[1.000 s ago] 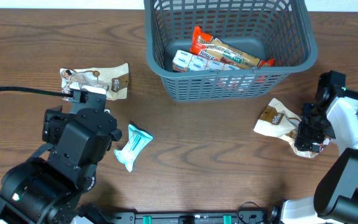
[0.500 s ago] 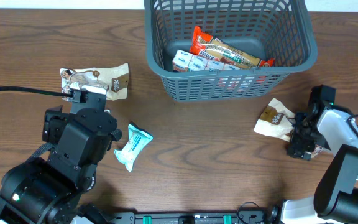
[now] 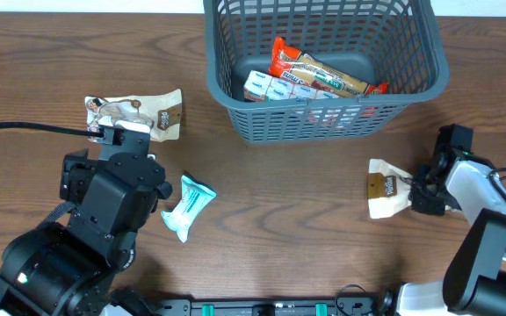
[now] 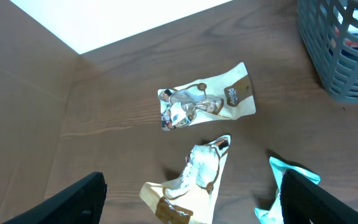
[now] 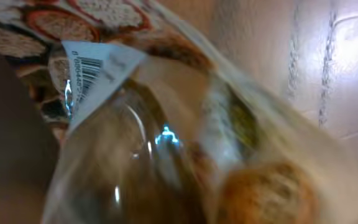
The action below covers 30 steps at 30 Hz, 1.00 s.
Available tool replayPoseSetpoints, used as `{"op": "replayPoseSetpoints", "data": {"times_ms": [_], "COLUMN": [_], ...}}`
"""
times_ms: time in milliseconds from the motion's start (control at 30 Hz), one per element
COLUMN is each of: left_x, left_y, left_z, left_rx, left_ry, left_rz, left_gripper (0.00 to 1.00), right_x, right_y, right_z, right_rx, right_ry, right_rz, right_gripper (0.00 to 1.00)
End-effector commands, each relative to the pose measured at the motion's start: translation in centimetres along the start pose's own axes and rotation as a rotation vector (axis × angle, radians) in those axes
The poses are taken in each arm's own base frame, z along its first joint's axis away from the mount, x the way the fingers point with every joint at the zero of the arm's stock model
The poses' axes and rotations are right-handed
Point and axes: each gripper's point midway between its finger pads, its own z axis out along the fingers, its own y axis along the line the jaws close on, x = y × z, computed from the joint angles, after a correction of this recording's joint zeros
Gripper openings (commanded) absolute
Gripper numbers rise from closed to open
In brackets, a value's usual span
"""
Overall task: Pack container
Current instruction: 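Lift the mushroom bag and carry it over the basket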
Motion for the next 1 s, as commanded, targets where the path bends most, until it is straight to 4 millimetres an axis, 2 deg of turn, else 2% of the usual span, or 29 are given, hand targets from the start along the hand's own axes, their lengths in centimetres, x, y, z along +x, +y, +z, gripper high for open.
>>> {"op": "replayPoseSetpoints", "data": {"times_ms": [0,100,167,267,367,433,500,533,600,700,767,900,967], "left_x": [-0.2,-0.2,-0.2,-0.2,-0.2,-0.2,-0.2,-0.2,-0.2,-0.2,-0.2,-0.2,-0.2], "left_y": [0.5,0.5,0.5,0.5,0.5,0.5,0.5,0.5,0.5,0.5,0.5,0.5,0.5], "left_z": [-0.3,-0.3,-0.3,-0.3,-0.3,-0.3,-0.3,-0.3,-0.3,-0.3,-0.3,-0.3,-0.3], "left_rx": [-0.014,-0.014,-0.014,-0.014,-0.014,-0.014,-0.014,-0.014,-0.014,-0.014,-0.014,-0.014,-0.014], "left_ry": [-0.008,-0.008,-0.009,-0.008,-0.008,-0.008,-0.008,-0.008,-0.008,-0.008,-0.008,-0.008,-0.008], "left_rz": [-0.004,-0.005,-0.005,-0.005,-0.005,-0.005,-0.005,-0.005,-0.005,-0.005,-0.005,-0.004,-0.005], "left_gripper": [0.78,0.78,0.78,0.78,0.78,0.78,0.78,0.78,0.78,0.78,0.79,0.79,0.78], "right_x": [0.4,1.3,1.7,2.0,1.2,-0.3,-2.4,-3.3,-6.2,-8.7,-9.5,-9.6,-9.1], "right_y": [-1.2,-1.1,-0.2,3.4,8.2,12.1,14.6,15.2,16.6,16.9,16.5,15.1,14.3], "right_z": [0.8,0.8,0.8,0.0,-2.7,-6.7,-10.9,-12.8,-18.7,-26.8,-32.5,-41.5,-45.2], "right_rx": [0.043,0.037,0.003,-0.156,-0.394,-0.611,-0.779,-0.836,-1.0,-1.182,-1.303,-1.485,-1.559], "right_ry": [0.021,0.08,0.117,0.18,0.207,0.199,0.16,0.139,0.061,-0.025,-0.077,-0.17,-0.21], "right_rz": [-0.03,0.014,0.026,-0.021,-0.104,-0.157,-0.17,-0.169,-0.179,-0.207,-0.25,-0.344,-0.389], "right_gripper": [0.01,0.01,0.01,0.01,0.01,0.01,0.01,0.01,0.01,0.01,0.01,0.01,0.01]}}
